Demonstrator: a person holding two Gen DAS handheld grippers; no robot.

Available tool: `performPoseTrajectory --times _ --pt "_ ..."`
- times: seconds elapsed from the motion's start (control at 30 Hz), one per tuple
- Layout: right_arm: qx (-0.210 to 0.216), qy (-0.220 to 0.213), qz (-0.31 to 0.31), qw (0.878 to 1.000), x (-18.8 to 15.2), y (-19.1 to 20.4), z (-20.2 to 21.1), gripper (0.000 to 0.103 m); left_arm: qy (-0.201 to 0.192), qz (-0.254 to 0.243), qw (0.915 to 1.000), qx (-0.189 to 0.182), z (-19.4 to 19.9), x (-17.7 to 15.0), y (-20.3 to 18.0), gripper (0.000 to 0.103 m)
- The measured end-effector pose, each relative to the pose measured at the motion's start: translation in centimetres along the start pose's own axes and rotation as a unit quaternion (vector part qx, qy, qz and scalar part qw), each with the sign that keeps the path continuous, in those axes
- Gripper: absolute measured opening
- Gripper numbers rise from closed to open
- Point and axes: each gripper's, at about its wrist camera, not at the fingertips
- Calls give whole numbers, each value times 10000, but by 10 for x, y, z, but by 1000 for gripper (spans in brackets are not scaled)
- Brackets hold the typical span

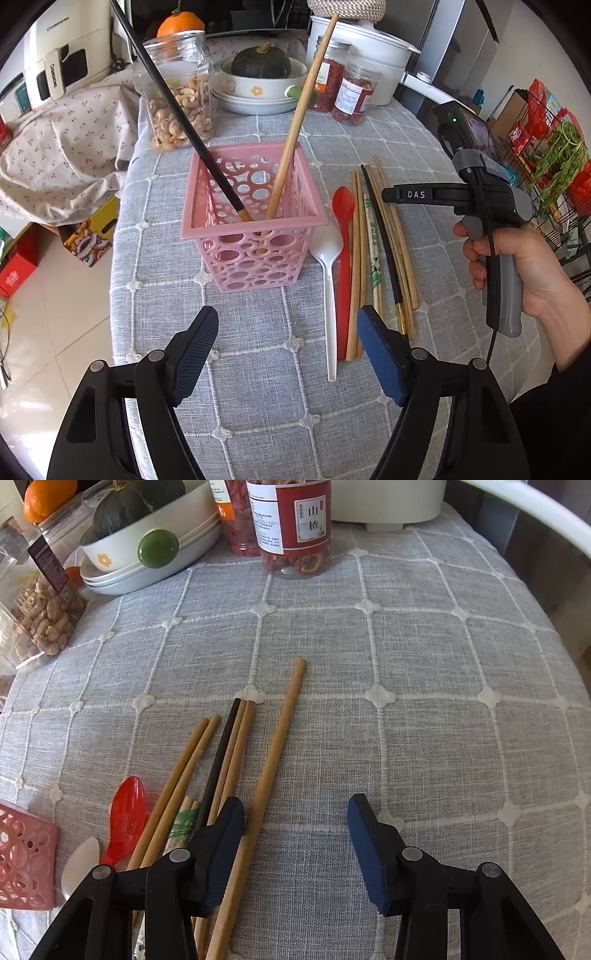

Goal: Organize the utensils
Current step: 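Grasp another loose wooden chopstick with the right tool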

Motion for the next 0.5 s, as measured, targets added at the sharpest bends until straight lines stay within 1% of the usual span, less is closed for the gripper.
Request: performPoseTrajectory --times 0.1,0.13,0.17,0.2,0.27,0.4,0.5 --pt "-181 -19 51 9998 3 0 -2 42 -11 -52 10000 -6 0 -1 -3 80" --pt "-218 -16 22 9998 3 -1 -2 35 -16 -75 10000 -16 1 -1 -5 80" --pt "-219 2 -25 9998 4 -3 -2 23 -26 -104 9999 -34 2 -1 -7 80" --pt "-180 33 -87 9998 5 -5 -2 14 -42 -140 9999 -51 3 -2 -9 80" --pt "26 112 -305 9995 5 -13 -2 7 -105 -230 9997 -61 7 -3 -15 80" --pt "332 168 -582 9976 1 -29 5 7 -241 -488 9984 -121 16 -6 -31 80" --pt "504 73 -632 9967 -3 -38 20 7 -317 -676 9971 -169 20 -8 -47 80"
Point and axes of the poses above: each gripper's, at about its wrist camera, not at the fingertips, and z roughly against the way its jaws point, y to its left, x to its top, and after that the axes turned 2 degrees about z, right-handed
